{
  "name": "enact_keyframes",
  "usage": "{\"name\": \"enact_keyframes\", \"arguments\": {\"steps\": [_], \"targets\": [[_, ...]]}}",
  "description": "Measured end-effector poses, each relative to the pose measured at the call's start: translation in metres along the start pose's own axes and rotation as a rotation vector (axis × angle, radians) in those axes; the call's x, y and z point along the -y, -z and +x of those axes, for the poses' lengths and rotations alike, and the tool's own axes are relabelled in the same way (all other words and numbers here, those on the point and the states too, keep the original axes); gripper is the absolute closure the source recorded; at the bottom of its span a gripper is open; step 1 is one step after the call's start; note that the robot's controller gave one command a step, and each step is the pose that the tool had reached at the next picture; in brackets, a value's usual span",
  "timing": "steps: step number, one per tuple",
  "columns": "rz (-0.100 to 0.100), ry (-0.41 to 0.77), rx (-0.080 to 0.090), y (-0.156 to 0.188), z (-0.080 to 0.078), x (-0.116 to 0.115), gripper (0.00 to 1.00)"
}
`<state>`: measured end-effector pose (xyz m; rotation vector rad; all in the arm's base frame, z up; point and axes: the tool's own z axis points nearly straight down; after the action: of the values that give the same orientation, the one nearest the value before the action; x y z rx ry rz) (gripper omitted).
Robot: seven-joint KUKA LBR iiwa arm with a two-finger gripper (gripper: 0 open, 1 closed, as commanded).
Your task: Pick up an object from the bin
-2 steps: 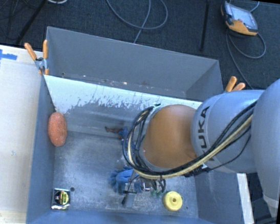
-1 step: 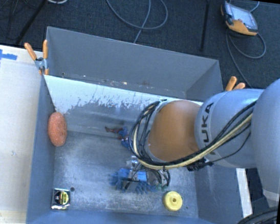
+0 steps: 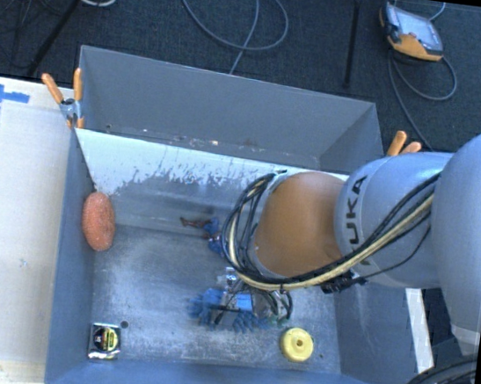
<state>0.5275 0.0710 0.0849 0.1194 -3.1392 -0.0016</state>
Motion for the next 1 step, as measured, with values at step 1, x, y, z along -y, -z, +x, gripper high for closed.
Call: {"name": "enact_keyframes", "arguments": {"steps": [1], "targets": [[0.000, 0.000, -0.001, 0.0009, 0.0003, 0.0001, 1.00]]}}
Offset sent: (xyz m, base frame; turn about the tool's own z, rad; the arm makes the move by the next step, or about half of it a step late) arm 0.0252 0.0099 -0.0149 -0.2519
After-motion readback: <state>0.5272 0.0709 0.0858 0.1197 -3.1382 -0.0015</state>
